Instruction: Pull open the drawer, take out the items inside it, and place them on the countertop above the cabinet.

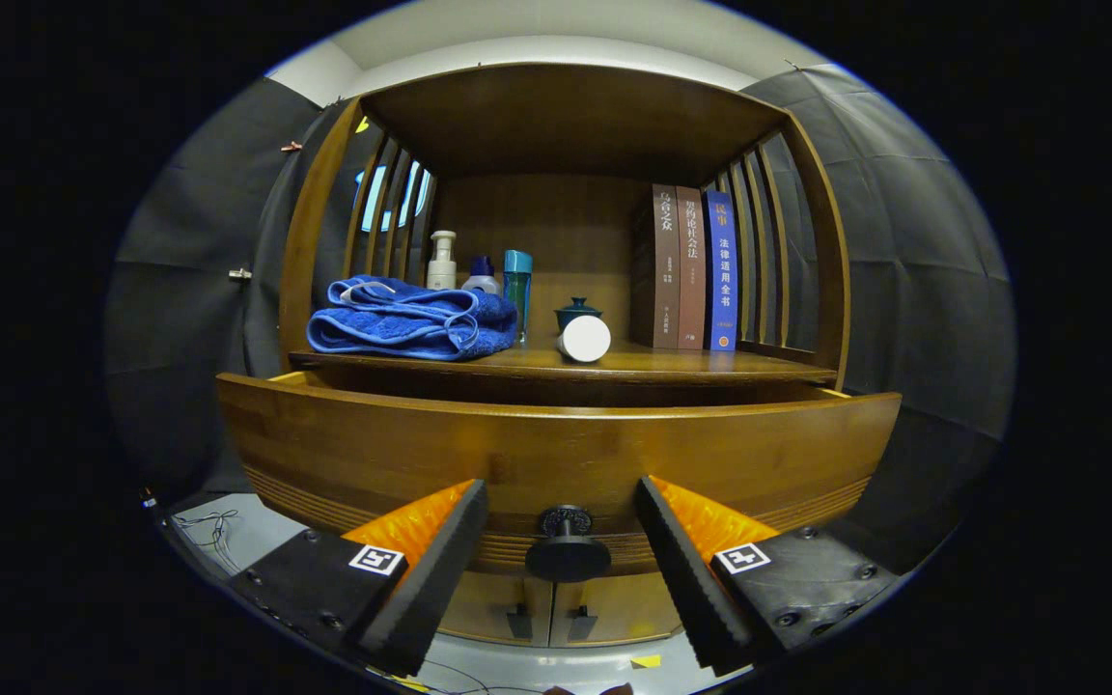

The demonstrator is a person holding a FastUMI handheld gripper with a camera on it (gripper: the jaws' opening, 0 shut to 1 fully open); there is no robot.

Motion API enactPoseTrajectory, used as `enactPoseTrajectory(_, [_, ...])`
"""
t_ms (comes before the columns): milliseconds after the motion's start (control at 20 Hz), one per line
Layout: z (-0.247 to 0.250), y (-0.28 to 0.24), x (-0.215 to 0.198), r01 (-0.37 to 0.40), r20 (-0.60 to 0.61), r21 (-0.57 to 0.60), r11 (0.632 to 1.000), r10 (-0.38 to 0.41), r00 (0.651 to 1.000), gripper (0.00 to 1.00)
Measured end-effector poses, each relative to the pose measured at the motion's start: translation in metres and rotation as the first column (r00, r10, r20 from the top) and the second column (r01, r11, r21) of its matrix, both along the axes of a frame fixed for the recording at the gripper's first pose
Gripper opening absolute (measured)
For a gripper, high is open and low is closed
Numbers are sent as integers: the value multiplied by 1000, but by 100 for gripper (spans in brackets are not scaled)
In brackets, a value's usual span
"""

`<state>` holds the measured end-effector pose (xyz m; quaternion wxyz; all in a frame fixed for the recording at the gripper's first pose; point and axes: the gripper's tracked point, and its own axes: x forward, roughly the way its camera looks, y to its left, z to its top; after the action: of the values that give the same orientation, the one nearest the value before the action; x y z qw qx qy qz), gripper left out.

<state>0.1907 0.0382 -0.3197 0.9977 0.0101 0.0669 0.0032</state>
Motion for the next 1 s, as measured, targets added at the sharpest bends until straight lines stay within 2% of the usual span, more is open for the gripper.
enactPoseTrajectory(650, [-4, 5, 68, 13, -27, -33, 999, -14, 1000, 100])
enactPoseTrajectory(1000, [9, 4, 62, 22, -21, -39, 999, -23, 1000, 100])
